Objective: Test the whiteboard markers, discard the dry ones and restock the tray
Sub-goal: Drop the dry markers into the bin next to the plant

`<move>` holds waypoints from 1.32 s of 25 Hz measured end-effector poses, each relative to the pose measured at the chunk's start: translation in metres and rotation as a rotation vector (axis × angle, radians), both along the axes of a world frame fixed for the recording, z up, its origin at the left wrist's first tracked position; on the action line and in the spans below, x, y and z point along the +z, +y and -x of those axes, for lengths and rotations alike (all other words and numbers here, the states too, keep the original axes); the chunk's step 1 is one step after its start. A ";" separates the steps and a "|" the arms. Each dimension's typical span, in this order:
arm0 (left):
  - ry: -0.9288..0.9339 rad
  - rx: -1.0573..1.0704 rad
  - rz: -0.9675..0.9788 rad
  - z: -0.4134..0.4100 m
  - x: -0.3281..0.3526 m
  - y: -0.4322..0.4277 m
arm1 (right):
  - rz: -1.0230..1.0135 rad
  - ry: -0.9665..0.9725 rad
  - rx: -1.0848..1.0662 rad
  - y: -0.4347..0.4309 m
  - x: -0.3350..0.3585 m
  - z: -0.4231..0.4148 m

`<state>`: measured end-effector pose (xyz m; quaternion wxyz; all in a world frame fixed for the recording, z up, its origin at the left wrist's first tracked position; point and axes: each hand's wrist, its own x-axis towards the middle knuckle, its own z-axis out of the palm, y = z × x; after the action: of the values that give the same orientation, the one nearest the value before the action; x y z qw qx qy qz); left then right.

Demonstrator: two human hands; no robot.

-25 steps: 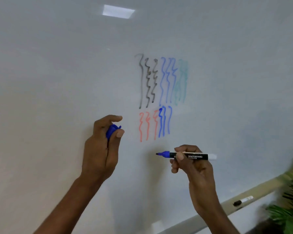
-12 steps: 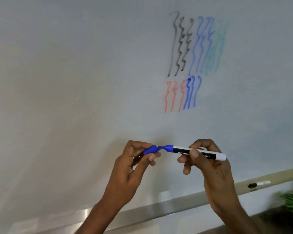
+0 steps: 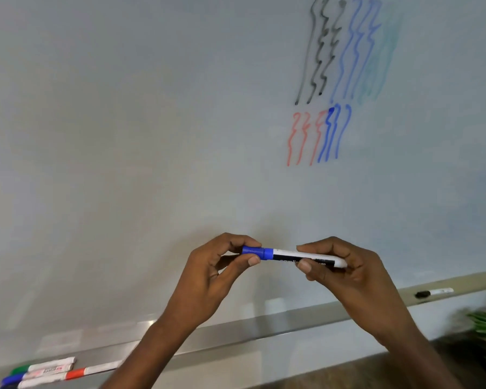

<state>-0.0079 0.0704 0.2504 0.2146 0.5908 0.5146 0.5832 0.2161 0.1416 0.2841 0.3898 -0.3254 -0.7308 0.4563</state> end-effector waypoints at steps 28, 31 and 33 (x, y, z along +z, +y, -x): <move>-0.712 0.366 0.531 -0.022 -0.176 -0.015 | 0.899 0.179 -0.090 0.044 -0.194 0.019; -0.781 0.490 0.532 -0.026 -0.205 -0.025 | 0.953 0.103 -0.133 0.040 -0.222 0.035; -0.803 0.583 0.510 -0.024 -0.216 -0.036 | 0.978 0.080 -0.127 0.035 -0.238 0.047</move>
<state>0.0157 0.0348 0.0340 0.3599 0.0849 0.6592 0.6547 0.1693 0.1766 0.0461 0.2463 -0.4962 -0.3942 0.7333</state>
